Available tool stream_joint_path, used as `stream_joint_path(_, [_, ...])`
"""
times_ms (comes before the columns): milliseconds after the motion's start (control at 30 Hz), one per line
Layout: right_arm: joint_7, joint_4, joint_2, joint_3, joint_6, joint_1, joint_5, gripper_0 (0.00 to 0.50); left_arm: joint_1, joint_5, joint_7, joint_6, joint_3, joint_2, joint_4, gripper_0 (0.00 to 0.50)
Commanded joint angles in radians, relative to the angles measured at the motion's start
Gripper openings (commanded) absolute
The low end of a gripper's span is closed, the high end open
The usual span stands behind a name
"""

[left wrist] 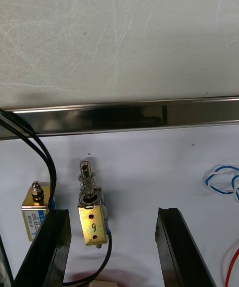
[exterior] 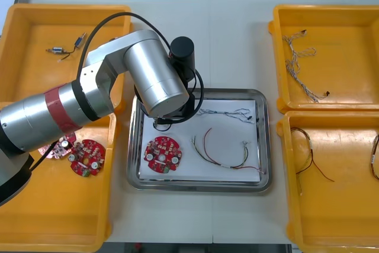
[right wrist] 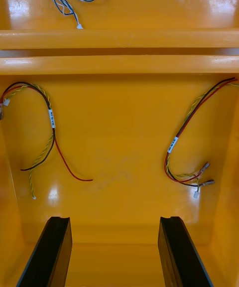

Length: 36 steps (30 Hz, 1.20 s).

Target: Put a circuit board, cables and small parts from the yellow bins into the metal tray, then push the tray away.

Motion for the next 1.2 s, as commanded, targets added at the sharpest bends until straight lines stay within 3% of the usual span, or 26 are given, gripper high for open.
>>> stream_joint_path(33, [-0.03, -0.03, -0.024, -0.027, 0.003, 0.016, -0.01, 0.5, 0.013, 0.004, 0.061, -0.015, -0.011, -0.021, -0.019, 0.5])
stream_joint_path(400, [-0.033, -0.03, -0.028, -0.027, 0.003, 0.016, -0.013, 0.5, 0.011, 0.009, 0.098, 0.025, 0.006, 0.041, -0.133, 0.5])
stream_joint_path(600, [-0.034, -0.055, -0.055, -0.003, 0.003, 0.016, -0.029, 0.5, 0.011, 0.059, 0.084, 0.146, 0.11, 0.065, -0.191, 0.5])
stream_joint_path(833, [-0.022, -0.131, -0.127, 0.102, 0.003, -0.006, -0.049, 0.5, 0.011, 0.115, 0.046, 0.289, 0.254, 0.097, -0.234, 0.5])
stream_joint_path(1033, [-0.014, -0.161, -0.151, 0.178, 0.003, -0.107, -0.147, 0.5, 0.025, 0.156, -0.086, 0.425, 0.404, 0.119, -0.243, 0.5])
stream_joint_path(1200, [-0.002, -0.161, -0.153, 0.247, 0.0, -0.196, -0.233, 0.5, 0.042, 0.162, -0.186, 0.431, 0.49, 0.144, -0.243, 0.5])
